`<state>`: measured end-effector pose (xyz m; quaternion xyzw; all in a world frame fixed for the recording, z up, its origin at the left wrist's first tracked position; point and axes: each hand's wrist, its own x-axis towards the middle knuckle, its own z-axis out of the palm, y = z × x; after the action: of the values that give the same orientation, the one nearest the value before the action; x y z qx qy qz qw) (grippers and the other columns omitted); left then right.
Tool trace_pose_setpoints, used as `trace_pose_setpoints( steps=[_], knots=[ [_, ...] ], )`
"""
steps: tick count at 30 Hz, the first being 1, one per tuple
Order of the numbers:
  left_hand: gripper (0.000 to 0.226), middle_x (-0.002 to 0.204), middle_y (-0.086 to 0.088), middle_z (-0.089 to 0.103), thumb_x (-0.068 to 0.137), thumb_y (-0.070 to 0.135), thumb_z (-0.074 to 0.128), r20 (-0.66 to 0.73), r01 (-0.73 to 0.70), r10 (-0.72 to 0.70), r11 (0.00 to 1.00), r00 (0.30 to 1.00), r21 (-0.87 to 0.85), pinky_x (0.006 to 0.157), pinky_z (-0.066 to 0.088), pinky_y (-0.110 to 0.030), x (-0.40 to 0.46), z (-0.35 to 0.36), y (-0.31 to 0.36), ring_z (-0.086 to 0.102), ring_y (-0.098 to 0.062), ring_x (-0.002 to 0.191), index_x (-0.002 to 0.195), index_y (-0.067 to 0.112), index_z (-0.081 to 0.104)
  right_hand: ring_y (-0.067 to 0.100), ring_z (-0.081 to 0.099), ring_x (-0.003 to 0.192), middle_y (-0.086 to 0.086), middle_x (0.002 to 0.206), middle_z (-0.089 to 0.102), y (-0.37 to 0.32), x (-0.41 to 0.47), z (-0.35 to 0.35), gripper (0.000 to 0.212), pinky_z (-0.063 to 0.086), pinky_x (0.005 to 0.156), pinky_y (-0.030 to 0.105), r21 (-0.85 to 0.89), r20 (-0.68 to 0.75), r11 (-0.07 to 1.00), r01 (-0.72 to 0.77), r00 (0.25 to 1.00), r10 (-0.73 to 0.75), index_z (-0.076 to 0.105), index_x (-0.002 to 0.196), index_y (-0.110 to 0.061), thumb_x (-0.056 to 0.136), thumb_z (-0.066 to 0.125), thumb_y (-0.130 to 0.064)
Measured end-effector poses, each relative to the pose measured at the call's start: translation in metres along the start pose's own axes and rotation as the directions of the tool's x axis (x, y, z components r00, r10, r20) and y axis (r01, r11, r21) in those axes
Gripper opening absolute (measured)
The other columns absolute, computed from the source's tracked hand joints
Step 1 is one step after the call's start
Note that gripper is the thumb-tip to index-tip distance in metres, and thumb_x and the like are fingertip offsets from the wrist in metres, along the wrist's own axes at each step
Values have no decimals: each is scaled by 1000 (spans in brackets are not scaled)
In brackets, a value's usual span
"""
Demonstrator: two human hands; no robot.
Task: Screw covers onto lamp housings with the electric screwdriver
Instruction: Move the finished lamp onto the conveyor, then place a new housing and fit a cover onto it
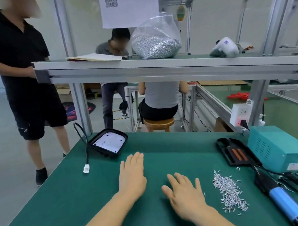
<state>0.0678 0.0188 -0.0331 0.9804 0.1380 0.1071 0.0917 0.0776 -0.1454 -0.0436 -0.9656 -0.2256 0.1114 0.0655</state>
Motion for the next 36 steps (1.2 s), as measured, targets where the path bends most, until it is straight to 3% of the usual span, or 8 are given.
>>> trace_pose_setpoints(
  steps=[5, 9, 13, 18, 22, 25, 33, 36],
  knots=[
    [69, 157, -4, 16, 92, 14, 49, -111, 114, -79, 925, 991, 362, 117, 8, -46, 36, -22, -68, 11, -25, 145, 150, 13, 11, 18, -3, 152, 1, 165, -3, -13, 4, 13, 74, -6, 120, 51, -58, 69, 998, 3, 998, 1, 6, 158, -21, 95, -6, -59],
    [59, 156, -6, 19, 92, 11, 45, -58, 98, -80, 871, 995, 481, 116, 4, -48, 46, -21, -105, 15, -25, 143, 146, 13, 22, 18, -4, 152, 0, 165, -5, -12, 5, 21, 60, -6, 119, 51, -114, 29, 993, 26, 999, -23, 4, 158, -22, 105, 11, -49],
    [45, 129, -2, 49, 86, 4, 42, -64, 17, 18, 859, 998, 512, 113, 18, -39, 52, -18, -113, 39, -25, 125, 129, 17, 46, 18, -4, 152, 0, 165, -5, -13, 7, 22, 60, -7, 119, 51, -134, 20, 990, 34, 999, -31, 4, 158, -22, 105, 13, -49],
    [37, 104, -2, 56, 81, -1, 48, -77, -67, 118, 877, 990, 475, 90, 33, -31, 63, -23, -105, 51, -25, 100, 109, 18, 62, 19, -4, 152, 1, 165, -4, -17, 13, 19, 60, -7, 120, 50, -123, 17, 992, 37, 999, -36, 4, 158, -21, 105, 14, -49],
    [41, 55, -2, 54, 26, -7, 84, -261, -228, 357, 879, 897, 419, 53, 46, -23, 47, -22, -85, 54, -21, 49, 59, 13, 71, 19, -4, 152, 1, 165, -4, -17, 13, 21, 60, -5, 120, 47, -97, 4, 995, 35, 999, -35, 5, 158, -21, 105, 15, -49],
    [42, 51, -1, 51, 25, -7, 86, -313, -291, 394, 899, 864, 327, 45, 41, -21, 26, -12, -64, 50, -20, 44, 59, 13, 71, 18, -1, 152, 2, 165, 0, -16, 14, 20, 59, -3, 121, 45, -70, -12, 997, 37, 999, -38, 9, 157, -21, 105, 17, -48],
    [32, 63, 1, 54, 52, -4, 84, -478, -391, 373, 918, 795, 67, 56, 22, -24, -32, 10, -9, 48, -20, 54, 76, 13, 71, 13, 20, 148, -2, 160, 26, -23, 16, 3, 55, 3, 120, 38, 460, -127, 887, 51, 992, 9, 21, 155, -16, 107, 23, -41],
    [32, 64, 2, 55, 54, -7, 83, -512, -376, 310, 926, 801, -28, 57, 24, -25, -41, 10, 3, 49, -20, 54, 77, 12, 72, 11, 22, 148, -6, 160, 26, -20, 12, 0, 55, 8, 119, 26, 698, -80, 714, 49, 997, 9, 22, 155, -19, 106, 29, -42]
  ],
)
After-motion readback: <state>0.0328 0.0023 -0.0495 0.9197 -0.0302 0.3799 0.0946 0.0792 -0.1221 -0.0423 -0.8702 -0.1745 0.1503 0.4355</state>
